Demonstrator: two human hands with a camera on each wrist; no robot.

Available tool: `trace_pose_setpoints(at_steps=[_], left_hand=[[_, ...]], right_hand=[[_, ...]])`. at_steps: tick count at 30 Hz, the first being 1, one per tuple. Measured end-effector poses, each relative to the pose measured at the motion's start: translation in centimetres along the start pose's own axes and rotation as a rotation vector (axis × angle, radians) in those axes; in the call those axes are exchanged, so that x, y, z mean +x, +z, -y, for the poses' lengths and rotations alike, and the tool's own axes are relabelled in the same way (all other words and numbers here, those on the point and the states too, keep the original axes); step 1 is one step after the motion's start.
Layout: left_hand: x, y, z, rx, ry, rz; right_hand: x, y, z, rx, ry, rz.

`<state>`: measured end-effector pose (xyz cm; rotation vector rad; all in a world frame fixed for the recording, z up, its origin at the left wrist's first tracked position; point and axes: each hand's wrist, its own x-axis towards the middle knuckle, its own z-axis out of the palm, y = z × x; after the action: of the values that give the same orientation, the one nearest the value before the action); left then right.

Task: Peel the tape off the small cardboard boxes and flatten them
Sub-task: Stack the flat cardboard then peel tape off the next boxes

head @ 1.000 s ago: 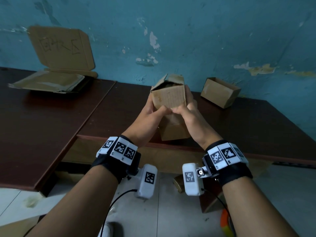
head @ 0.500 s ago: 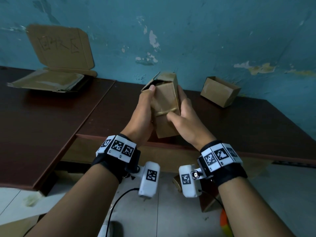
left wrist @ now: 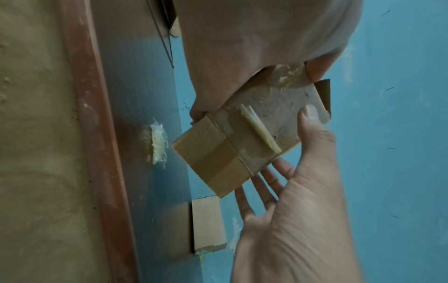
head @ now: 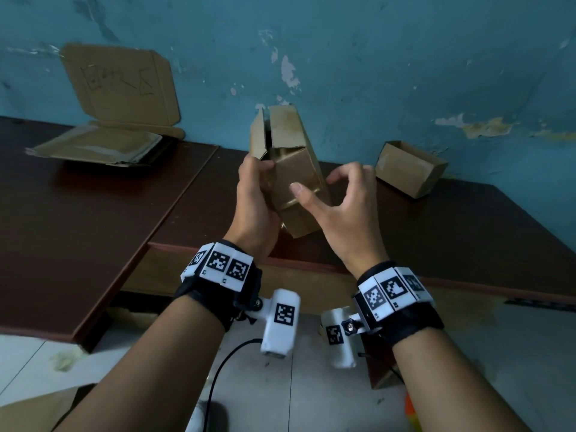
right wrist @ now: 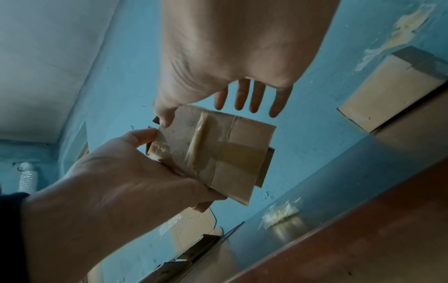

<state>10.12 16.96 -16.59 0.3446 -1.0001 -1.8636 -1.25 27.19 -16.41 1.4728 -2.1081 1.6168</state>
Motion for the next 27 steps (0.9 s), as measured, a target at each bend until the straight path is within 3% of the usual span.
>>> trace_pose_setpoints(at_steps=[3, 6, 11, 22, 27], left_hand=[[0.3, 0.2, -0.3, 0.018, 0.005, -0.108], [0.6, -0.1, -0.6, -0.028, 0.017, -0.117], [1.0, -0.5, 0.0, 0.101, 0.009, -0.086], [1.5, -1.3, -0.6, 0.121, -0.009, -0.166], [1.6, -1.9, -0.9, 0.140, 0.042, -0.146]], right_hand=[[0.2, 0.1, -0.4, -0.061, -0.044, -0.029], [0.1, 0.2, -0.3, -0.051, -0.019, -0.015], [0.1, -0.1, -0.1, 0.017, 0.082, 0.049], [1.0, -1.2, -0.3, 0.219, 0.258, 0.126], [1.4, -2.1, -1.5, -0.015, 0.404, 0.171]])
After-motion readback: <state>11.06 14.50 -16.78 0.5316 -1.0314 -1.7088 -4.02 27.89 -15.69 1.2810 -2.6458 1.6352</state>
